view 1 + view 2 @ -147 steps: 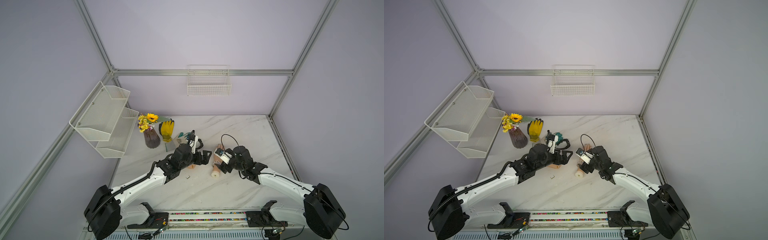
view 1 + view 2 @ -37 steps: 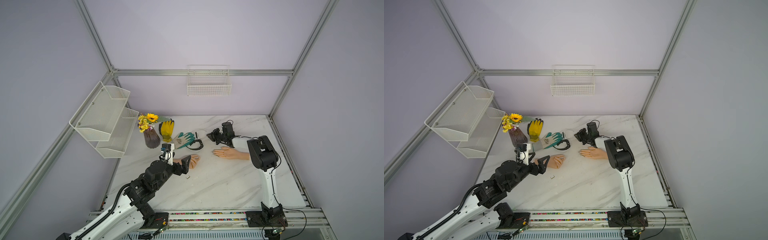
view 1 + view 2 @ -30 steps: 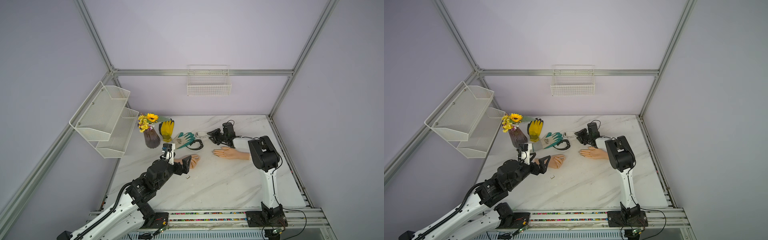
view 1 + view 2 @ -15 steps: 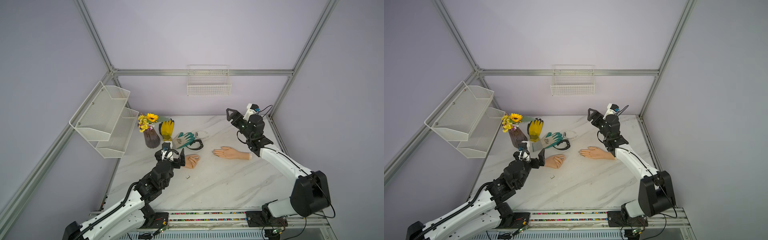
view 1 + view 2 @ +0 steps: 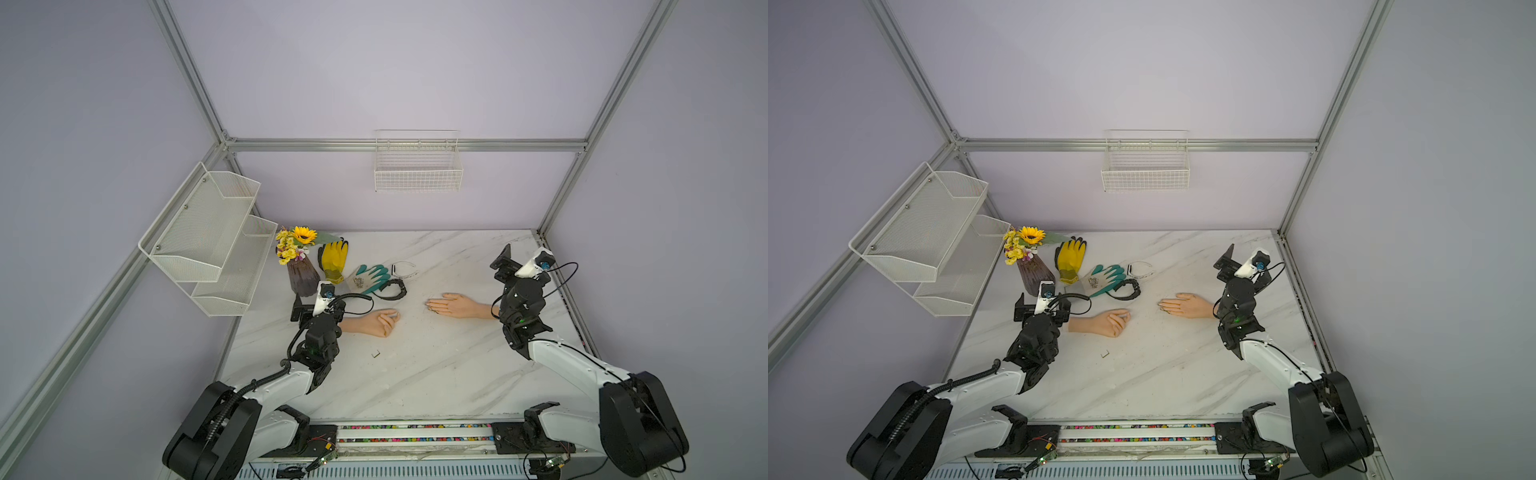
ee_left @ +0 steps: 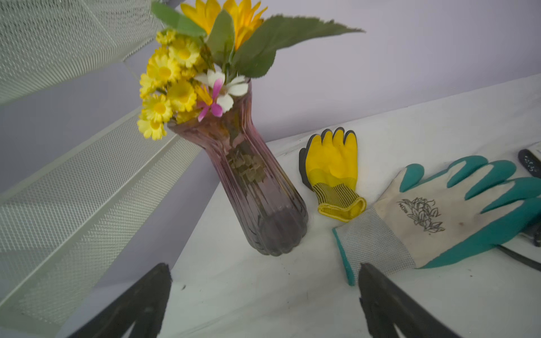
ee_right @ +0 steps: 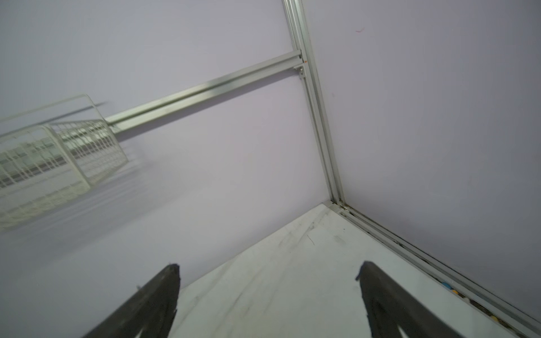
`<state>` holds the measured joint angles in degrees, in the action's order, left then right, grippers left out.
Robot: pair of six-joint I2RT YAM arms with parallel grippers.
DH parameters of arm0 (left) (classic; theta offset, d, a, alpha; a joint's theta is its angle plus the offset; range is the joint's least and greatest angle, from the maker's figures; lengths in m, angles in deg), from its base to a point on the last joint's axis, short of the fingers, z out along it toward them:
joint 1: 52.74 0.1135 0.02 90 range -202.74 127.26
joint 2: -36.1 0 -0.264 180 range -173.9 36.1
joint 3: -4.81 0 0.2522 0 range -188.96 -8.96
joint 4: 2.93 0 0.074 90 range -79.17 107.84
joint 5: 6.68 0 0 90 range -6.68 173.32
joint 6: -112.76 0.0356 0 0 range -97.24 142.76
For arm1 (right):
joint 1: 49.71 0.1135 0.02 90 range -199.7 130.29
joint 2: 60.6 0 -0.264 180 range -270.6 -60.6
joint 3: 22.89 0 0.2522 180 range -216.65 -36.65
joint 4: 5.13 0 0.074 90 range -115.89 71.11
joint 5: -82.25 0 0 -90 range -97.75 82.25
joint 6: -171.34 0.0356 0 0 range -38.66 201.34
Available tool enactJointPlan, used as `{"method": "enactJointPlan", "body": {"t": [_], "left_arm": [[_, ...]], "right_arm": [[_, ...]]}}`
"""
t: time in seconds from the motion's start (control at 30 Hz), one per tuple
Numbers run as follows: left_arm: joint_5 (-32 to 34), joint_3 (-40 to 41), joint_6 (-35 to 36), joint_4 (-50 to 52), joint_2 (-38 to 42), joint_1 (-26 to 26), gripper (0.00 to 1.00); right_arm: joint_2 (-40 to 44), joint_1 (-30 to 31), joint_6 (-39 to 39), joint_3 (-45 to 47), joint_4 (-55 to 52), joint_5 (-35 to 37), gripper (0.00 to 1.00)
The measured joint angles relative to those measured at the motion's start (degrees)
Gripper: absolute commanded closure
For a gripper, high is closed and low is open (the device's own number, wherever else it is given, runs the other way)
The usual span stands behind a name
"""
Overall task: Take off the watch
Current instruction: Reset both arms
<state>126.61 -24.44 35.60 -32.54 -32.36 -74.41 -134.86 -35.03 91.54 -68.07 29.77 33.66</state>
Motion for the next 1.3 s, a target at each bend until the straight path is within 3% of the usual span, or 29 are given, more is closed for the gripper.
{"method": "enactJointPlan", "body": {"t": [0.23, 0.43, 0.53, 0.73, 1.3], "left_arm": [[-14.62, 1.75, -6.95, -6.38, -8.44, 13.68, 0.00], [-27.30, 1.64, -13.81, -17.03, -20.87, 24.55, 0.00], [-30.80, 1.31, -15.41, -15.32, -21.40, 25.44, 0.00], [-34.99, -4.83, -15.80, -10.58, -20.50, 25.42, 0.00], [-36.09, -5.05, -15.80, -7.93, -20.50, 25.40, 0.00]], "right_arm": [[-9.14, -8.85, -4.31, 9.97, 21.20, -5.75, 0.03], [-18.14, -11.19, -8.63, 15.02, 38.60, -17.20, 0.03], [-21.79, -13.53, -8.98, 16.52, 39.10, -21.44, 0.03], [-21.09, -14.93, -8.96, 13.44, 41.86, -24.61, 0.03], [-21.09, -14.95, -8.98, 13.42, 41.86, -25.81, 0.02]]}}
